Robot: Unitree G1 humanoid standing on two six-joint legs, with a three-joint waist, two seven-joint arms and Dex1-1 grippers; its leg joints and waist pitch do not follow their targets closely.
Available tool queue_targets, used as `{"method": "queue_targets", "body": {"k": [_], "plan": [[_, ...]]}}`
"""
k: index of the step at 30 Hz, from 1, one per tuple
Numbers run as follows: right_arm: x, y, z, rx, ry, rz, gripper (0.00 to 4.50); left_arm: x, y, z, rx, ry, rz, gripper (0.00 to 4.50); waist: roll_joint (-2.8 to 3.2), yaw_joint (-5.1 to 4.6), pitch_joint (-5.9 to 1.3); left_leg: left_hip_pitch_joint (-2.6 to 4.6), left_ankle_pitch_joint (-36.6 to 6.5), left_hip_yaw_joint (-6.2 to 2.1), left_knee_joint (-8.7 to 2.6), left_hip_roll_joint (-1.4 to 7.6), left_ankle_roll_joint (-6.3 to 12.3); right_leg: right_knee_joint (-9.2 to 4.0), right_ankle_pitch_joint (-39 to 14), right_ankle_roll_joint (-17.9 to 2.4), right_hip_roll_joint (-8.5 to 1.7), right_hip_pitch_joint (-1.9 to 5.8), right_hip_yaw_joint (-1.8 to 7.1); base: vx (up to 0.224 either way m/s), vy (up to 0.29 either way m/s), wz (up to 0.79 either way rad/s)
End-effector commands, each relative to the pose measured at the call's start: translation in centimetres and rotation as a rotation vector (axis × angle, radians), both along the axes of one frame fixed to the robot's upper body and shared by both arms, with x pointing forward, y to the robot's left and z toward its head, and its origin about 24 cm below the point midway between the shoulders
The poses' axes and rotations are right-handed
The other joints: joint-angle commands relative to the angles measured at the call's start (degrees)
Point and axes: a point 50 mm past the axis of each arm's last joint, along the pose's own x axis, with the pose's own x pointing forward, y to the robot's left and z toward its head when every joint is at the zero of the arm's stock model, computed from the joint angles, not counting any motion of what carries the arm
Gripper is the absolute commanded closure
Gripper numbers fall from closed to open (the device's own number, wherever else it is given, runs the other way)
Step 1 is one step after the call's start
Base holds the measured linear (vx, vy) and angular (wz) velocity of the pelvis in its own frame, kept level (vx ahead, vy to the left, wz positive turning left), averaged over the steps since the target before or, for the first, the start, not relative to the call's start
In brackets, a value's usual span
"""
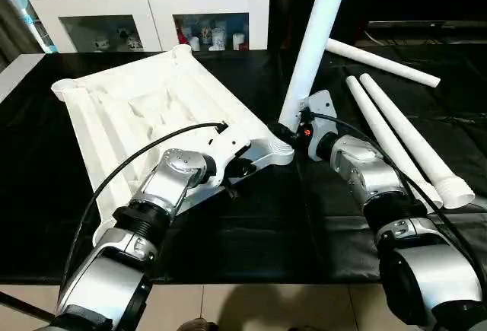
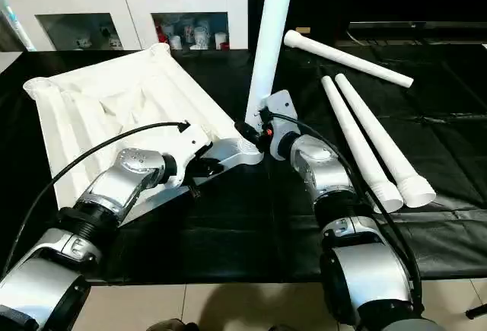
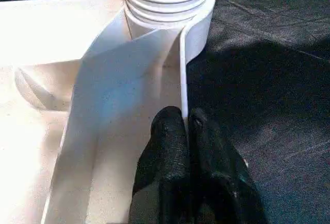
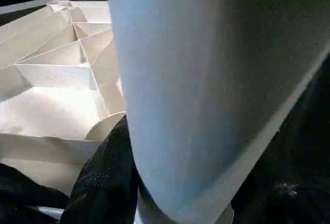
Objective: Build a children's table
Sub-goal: Insert table leg to table base
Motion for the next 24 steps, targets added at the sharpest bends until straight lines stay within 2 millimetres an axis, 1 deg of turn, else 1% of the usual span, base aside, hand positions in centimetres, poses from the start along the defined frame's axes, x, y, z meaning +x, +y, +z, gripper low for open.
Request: {"method": "queue_targets", "body": {"k": [1,9,13,14,15,16,17,18,19,20,21,22,24], "plan": [[-2.0,0.7,-4.4,-0.058,0.194,0.052,2.59,0.6,-2.2,4.2,-0.084,-0.177,-0.101,4.50,-0.18,0.10,-4.11,1.16,-13.1,-1.51,-3.78,3.81,3.56,-4.10,-12.5,-13.2,-5.59,2.94,2.82,0.000,0.000,0.00],[-2.0,0.7,-4.4,-0.058,0.194,0.052,2.59,0.6,-2.2,4.2,-0.084,-0.177,-0.101,4.50,-0.18,0.09,-4.09,1.13,-13.3,-1.51,-3.80,3.81,3.50,-4.15,-12.7,-13.1,-5.63,2.96,2.83,0.000,0.000,0.00],[-2.0,0.7,-4.4,-0.058,0.194,0.052,2.59,0.6,-2.2,4.2,-0.084,-0.177,-0.101,4.50,-0.19,0.10,-4.08,1.14,-13.5,-1.52,-3.81,3.79,3.40,-4.26,-13.7,-12.8,-5.65,2.95,2.83,0.000,0.000,0.00],[-2.4,0.1,-4.3,-0.057,0.196,0.123,2.59,0.6,-1.6,4.0,-0.073,-0.180,-0.135,4.50,-0.17,0.11,-4.04,1.16,-13.6,-1.54,-3.84,3.82,3.37,-4.27,-13.9,-12.7,-5.64,2.90,2.83,0.000,0.000,0.00],[-2.4,0.1,-4.3,-0.057,0.196,0.123,2.59,0.6,-1.6,4.0,-0.073,-0.180,-0.135,4.50,-0.23,0.36,-4.02,1.13,-13.8,-1.47,-3.79,3.77,3.78,-4.47,-14.2,-12.3,-5.57,3.02,2.75,0.000,0.000,0.00],[-2.9,-0.4,-4.2,-0.082,0.179,0.207,2.59,0.4,-0.8,3.8,-0.059,-0.168,-0.189,4.50,-0.24,0.41,-4.11,1.09,-13.3,-1.43,-3.71,3.83,3.95,-4.31,-13.6,-12.3,-5.62,3.08,2.84,0.000,0.000,0.00],[-4.1,-1.2,-4.0,-0.136,0.160,0.377,2.59,-0.1,0.7,3.4,-0.035,-0.137,-0.288,4.50,-0.92,1.05,-4.15,0.92,-11.9,-1.30,-3.58,3.74,5.11,-4.33,-13.0,-11.5,-5.47,3.25,2.75,0.000,0.000,0.00],[-4.3,-1.3,-4.0,-0.150,0.157,0.413,2.59,-0.2,1.0,3.3,-0.030,-0.129,-0.309,4.50,-0.70,1.31,-4.25,0.94,-11.6,-1.35,-3.50,3.87,5.40,-4.02,-12.4,-11.4,-5.59,3.13,2.84,0.000,0.000,0.00],[-4.8,-1.5,-3.9,-0.173,0.154,0.475,2.59,-0.4,1.5,3.2,-0.021,-0.115,-0.343,4.50,-0.58,1.36,-4.22,1.03,-11.4,-1.35,-3.56,4.07,5.86,-3.96,-11.7,-11.7,-5.56,2.87,2.86,0.000,0.000,0.00],[-4.8,-1.5,-3.9,-0.173,0.154,0.475,2.59,-0.4,1.5,3.2,-0.021,-0.115,-0.343,4.50,-0.58,1.46,-4.24,1.10,-11.4,-1.36,-3.57,4.11,5.90,-3.88,-11.5,-11.7,-5.48,2.86,2.82,0.000,0.000,0.00],[-4.9,-1.4,-4.1,-0.181,0.155,0.487,2.59,-0.5,1.5,3.1,-0.023,-0.112,-0.345,4.50,-0.62,1.48,-4.16,1.17,-11.4,-1.28,-3.63,4.24,5.73,-3.86,-11.5,-12.3,-5.58,2.70,2.92,0.000,0.000,0.00],[-5.0,-1.4,-4.2,-0.184,0.155,0.490,2.59,-0.6,1.5,3.0,-0.024,-0.111,-0.347,4.50,-0.51,1.61,-4.14,1.24,-11.8,-1.36,-3.74,4.30,5.02,-3.83,-12.3,-12.5,-5.63,2.68,2.89,0.000,0.000,0.00],[-5.1,-1.4,-4.2,-0.190,0.152,0.503,2.59,-0.6,1.6,3.0,-0.023,-0.110,-0.347,4.50,-0.45,1.54,-4.05,1.35,-12.9,-1.45,-3.91,4.32,4.00,-3.97,-13.9,-12.6,-5.64,2.70,2.91,0.000,0.000,0.00]]}}
